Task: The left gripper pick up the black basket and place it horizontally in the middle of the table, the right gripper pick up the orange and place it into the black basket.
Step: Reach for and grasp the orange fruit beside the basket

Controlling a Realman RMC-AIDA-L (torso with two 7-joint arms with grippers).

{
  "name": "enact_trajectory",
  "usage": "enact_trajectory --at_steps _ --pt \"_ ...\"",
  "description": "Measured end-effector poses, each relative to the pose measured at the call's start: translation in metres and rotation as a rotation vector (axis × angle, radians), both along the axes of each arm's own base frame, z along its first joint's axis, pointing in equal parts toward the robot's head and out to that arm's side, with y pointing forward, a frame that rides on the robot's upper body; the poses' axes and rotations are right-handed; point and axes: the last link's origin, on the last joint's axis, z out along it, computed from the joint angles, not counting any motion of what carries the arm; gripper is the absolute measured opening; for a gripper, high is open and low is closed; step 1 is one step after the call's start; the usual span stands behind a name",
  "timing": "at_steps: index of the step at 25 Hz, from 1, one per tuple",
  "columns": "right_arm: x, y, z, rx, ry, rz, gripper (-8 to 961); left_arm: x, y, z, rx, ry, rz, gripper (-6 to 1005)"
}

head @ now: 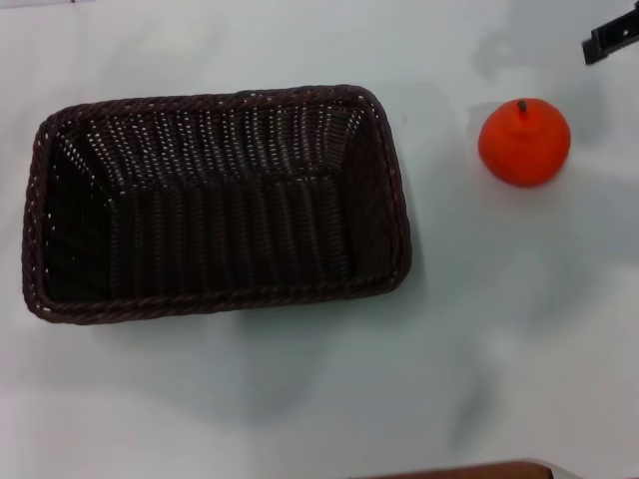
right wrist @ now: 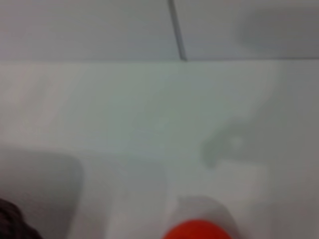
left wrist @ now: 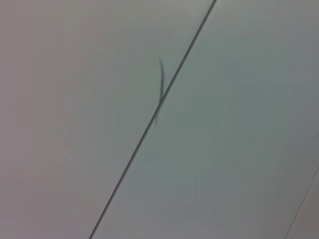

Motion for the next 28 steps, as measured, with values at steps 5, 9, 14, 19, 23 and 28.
enact_trajectory --at_steps 5,9,14,19,23,28 --pt "-0.004 0.014 -0.021 -0.087 -0.026 -0.007 832 0.002 0.006 0.001 0.007 -0.002 -0.002 736" --pt "-0.002 0.022 -0.036 -0.103 -0.005 0.004 833 0.003 0.009 -0.003 0.004 -0.007 0.005 735" --pt "0.004 0.030 -0.060 -0.144 0.018 -0.002 838 0.003 0.011 -0.010 -0.005 -0.028 0.002 735" --pt "0.008 0.037 -0.084 -0.178 0.009 -0.003 844 0.000 0.010 -0.020 -0.006 -0.043 0.015 735" --pt "0.008 0.040 -0.093 -0.193 -0.018 -0.008 845 0.000 0.012 -0.025 -0.011 -0.048 0.014 735" --pt "0.007 0.039 -0.105 -0.240 -0.035 -0.029 844 -0.001 0.011 -0.030 -0.023 -0.057 0.016 735"
